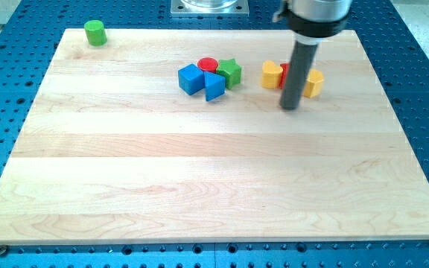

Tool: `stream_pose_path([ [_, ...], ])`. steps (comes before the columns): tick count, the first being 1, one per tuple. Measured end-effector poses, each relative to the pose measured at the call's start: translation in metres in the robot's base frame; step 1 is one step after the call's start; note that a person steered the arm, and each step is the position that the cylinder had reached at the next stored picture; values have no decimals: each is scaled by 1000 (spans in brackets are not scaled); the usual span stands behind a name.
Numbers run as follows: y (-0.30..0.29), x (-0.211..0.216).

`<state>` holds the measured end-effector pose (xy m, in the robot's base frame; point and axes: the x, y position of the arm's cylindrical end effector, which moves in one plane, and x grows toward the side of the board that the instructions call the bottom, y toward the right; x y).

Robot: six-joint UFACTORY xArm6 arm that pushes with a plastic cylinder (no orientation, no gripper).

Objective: Push the hexagon to the top center

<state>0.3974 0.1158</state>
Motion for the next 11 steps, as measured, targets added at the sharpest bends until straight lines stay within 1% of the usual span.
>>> stream_pose_path([
  [2, 103, -32],
  [3, 106, -85],
  [4, 106, -102],
  [5, 102, -78],
  [6, 40, -89],
  [7, -4, -109],
  [8, 0, -111],
  [9, 17, -107],
  [11, -113, -149],
])
